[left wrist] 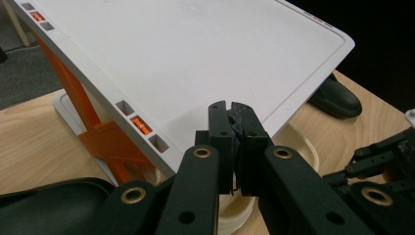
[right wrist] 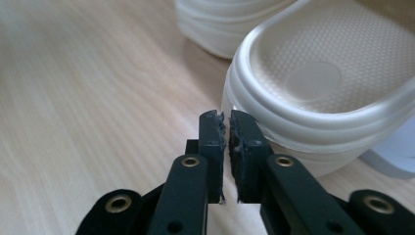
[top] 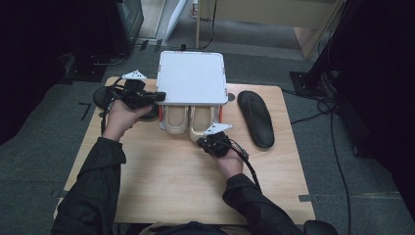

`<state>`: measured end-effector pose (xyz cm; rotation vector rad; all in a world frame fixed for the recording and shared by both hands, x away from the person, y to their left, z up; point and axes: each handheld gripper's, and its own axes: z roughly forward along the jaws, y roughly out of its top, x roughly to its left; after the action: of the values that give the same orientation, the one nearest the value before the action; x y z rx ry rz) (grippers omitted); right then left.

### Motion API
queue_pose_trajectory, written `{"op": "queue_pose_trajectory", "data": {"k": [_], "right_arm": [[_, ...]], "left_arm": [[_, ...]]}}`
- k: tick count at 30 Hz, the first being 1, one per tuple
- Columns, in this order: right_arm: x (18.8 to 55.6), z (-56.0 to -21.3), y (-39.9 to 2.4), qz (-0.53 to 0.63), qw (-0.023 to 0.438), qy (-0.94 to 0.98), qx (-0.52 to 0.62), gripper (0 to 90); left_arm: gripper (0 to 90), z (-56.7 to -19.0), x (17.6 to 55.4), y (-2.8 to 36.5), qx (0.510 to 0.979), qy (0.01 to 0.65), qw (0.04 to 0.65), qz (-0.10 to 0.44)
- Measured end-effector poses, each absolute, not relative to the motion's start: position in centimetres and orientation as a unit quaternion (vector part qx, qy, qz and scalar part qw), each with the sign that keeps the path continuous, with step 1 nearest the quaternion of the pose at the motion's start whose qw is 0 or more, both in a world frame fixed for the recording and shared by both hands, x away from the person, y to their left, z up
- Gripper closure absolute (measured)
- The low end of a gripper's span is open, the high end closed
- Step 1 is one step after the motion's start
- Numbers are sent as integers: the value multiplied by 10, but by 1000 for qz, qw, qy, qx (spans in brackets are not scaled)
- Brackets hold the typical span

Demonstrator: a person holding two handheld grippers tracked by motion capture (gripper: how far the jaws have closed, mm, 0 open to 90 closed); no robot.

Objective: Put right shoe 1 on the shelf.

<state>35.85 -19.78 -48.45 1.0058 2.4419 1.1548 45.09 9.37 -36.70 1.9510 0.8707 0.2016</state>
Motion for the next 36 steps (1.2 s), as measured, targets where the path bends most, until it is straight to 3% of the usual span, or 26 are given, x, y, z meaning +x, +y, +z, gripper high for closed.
{"op": "queue_pose_trajectory", "data": {"k": [12, 21, 36], "right_arm": [[386, -485, -196, 397, 136, 833, 359, 790], [378, -478, -202, 410, 97, 831, 363, 711], [338, -462, -237, 426, 64, 836, 340, 560]], "left_arm": [[859, -366, 451, 95, 796, 361, 480, 76], [668, -363, 450, 98, 796, 365, 477, 72], [525, -342, 432, 130, 775, 400, 483, 80]]}}
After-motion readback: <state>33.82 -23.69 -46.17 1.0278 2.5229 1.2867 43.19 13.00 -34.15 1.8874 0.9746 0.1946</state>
